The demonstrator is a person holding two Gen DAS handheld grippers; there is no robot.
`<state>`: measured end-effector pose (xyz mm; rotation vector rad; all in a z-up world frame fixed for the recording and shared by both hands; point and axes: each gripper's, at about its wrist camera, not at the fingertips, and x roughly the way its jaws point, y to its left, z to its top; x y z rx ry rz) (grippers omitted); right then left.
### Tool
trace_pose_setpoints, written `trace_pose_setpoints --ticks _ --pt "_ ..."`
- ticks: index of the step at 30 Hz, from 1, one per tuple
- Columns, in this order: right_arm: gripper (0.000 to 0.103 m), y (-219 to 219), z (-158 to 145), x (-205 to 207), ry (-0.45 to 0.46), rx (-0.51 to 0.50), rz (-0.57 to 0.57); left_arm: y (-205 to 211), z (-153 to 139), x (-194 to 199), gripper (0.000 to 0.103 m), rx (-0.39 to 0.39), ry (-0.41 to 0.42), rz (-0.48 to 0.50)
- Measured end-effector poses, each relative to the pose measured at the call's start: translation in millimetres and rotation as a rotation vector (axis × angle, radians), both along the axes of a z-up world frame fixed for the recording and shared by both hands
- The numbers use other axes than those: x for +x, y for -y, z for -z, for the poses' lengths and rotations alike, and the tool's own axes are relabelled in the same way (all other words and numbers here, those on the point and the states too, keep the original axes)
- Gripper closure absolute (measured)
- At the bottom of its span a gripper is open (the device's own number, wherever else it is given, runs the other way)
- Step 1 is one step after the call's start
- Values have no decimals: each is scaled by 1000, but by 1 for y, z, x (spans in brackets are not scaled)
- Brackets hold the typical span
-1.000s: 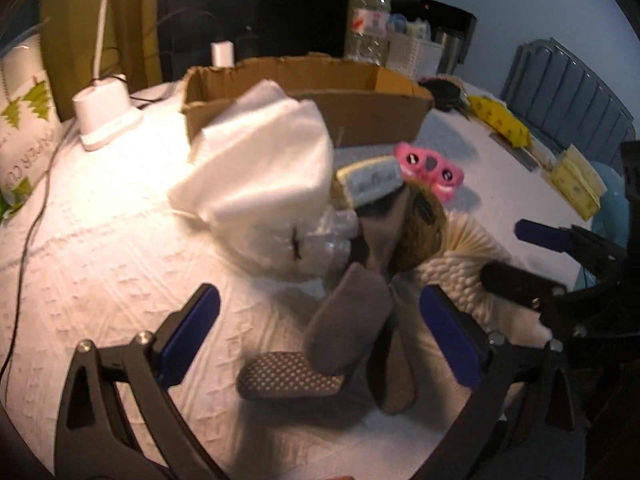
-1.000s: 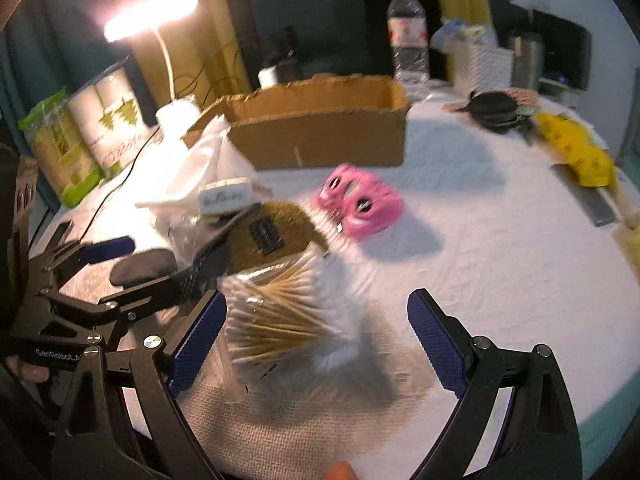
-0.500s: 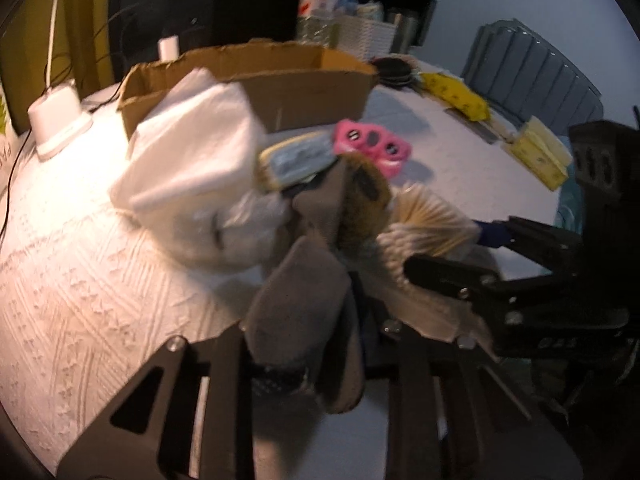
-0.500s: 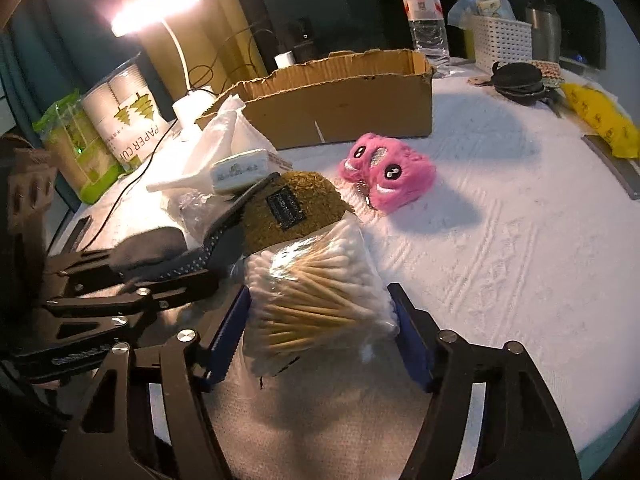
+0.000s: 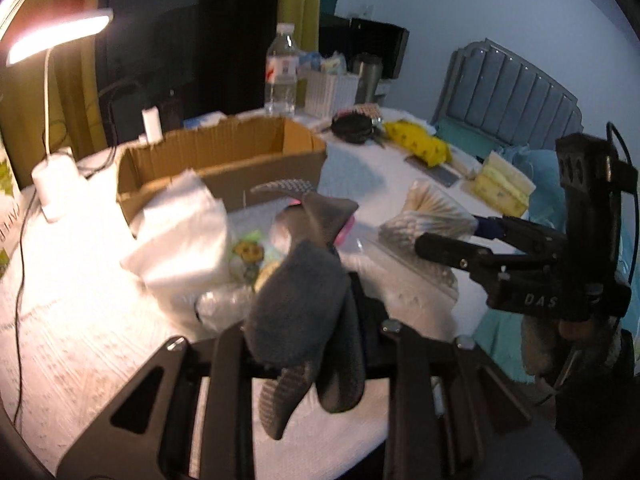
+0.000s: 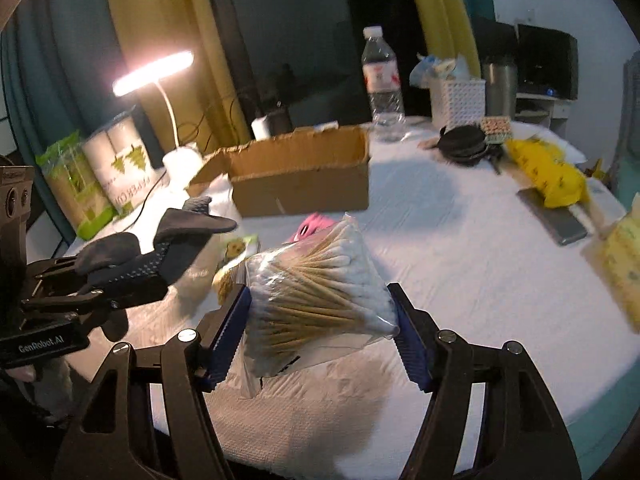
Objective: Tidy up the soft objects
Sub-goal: 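Carry the cotton swab bag into the cardboard box and release it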
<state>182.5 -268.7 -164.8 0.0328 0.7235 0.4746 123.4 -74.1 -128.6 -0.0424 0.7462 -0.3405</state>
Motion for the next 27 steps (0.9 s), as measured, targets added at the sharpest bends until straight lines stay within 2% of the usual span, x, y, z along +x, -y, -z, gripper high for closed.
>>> trace_pose_setpoints --ticks 10,21,27 --pt "32 10 -28 18 61 21 -1 -1 -30 19 78 9 64 -29" --pt "32 -2 -49 54 117 -1 -25 -17 -56 56 78 -8 137 -64" --pt "32 -12 -56 80 133 -11 -36 -27 -60 81 78 -22 158 -79"
